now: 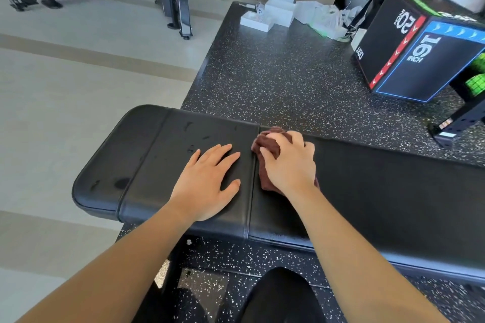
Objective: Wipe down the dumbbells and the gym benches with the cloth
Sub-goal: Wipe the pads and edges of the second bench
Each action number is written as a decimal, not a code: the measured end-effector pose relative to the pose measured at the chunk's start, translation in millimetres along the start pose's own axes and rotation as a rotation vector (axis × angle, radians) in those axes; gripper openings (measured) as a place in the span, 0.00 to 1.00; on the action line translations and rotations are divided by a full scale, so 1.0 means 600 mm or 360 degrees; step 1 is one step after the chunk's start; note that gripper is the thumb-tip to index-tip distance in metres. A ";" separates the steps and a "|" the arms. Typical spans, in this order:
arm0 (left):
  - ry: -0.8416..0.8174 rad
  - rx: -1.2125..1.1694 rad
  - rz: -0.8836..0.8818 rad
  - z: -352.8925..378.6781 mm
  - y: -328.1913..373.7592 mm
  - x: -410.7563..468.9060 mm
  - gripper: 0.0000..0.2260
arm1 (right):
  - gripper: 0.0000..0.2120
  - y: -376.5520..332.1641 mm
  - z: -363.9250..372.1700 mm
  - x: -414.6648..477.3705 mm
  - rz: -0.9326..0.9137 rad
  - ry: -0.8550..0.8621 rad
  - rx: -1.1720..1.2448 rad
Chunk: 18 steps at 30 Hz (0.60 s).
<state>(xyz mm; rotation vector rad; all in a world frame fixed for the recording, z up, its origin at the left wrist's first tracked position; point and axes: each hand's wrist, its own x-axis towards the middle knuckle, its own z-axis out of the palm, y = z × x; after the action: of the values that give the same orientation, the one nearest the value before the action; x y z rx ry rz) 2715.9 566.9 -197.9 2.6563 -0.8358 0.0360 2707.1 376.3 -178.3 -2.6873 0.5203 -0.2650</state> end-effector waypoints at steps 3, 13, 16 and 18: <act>0.0017 -0.0018 0.0001 0.000 -0.001 0.001 0.26 | 0.13 -0.015 -0.003 0.030 0.0076 -0.0016 0.0032; 0.0022 -0.0002 0.0016 -0.001 0.000 0.000 0.25 | 0.12 0.047 -0.038 0.070 0.0203 0.0007 0.0037; 0.0022 -0.0018 0.0001 -0.002 -0.002 0.001 0.25 | 0.12 0.060 -0.046 0.078 0.0253 0.0002 0.0011; 0.0013 -0.0029 -0.0009 -0.004 -0.002 0.001 0.25 | 0.12 0.047 -0.051 0.078 0.0269 -0.0030 -0.0013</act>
<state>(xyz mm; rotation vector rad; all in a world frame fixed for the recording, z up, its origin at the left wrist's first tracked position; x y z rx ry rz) 2716.9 568.3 -195.7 2.6399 -0.8223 0.0378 2732.9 323.5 -156.9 -2.6310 0.7390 -0.1898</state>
